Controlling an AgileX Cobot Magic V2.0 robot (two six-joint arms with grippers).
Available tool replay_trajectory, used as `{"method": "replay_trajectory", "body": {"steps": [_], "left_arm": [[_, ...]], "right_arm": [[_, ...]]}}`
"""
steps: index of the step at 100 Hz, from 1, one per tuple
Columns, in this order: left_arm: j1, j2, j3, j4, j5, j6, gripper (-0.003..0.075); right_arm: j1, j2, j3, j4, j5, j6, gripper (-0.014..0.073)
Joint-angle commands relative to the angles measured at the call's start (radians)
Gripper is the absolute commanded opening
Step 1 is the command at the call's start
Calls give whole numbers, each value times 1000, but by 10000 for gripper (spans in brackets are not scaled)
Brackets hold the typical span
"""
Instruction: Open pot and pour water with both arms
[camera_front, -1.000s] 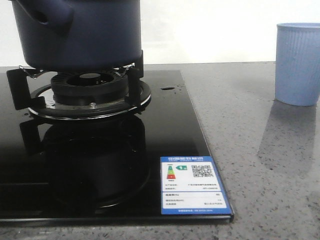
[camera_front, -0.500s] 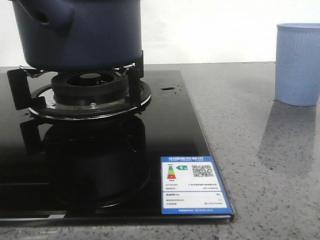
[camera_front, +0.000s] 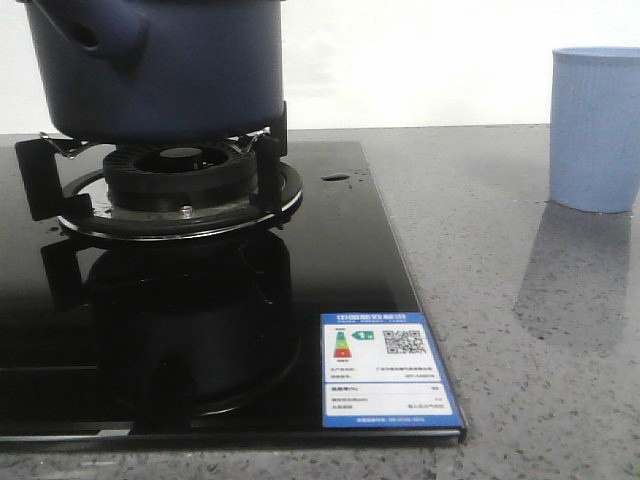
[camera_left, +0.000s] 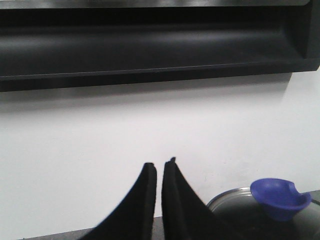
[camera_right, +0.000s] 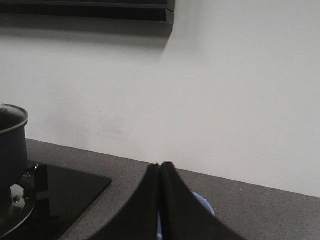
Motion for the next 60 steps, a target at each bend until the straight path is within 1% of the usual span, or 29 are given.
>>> {"method": "replay_trajectory", "body": {"steps": [1,7,18,32,43,60], "left_arm": [[2,-98,78,0,-117,1,-16],[2,-167,161,-20,-119,1,-16],[2,-310,295,-89,-113,1,-16],[2,-464,414,-112,-99,1,-16],[2,-540,449,-112,-112,1,-16],[2,-549,449,-112,-115,1,-16]], "right_arm": [[0,-41,30,36,-32,-33,-61],[0,-78,90,40,-39,-37,-61],[0,-148,202,85,-34,-63,-61],[0,-233,297,106,12,-63,-61],[0,-264,318,106,16,-63,-61],[0,-266,318,104,14,-63,-61]]}}
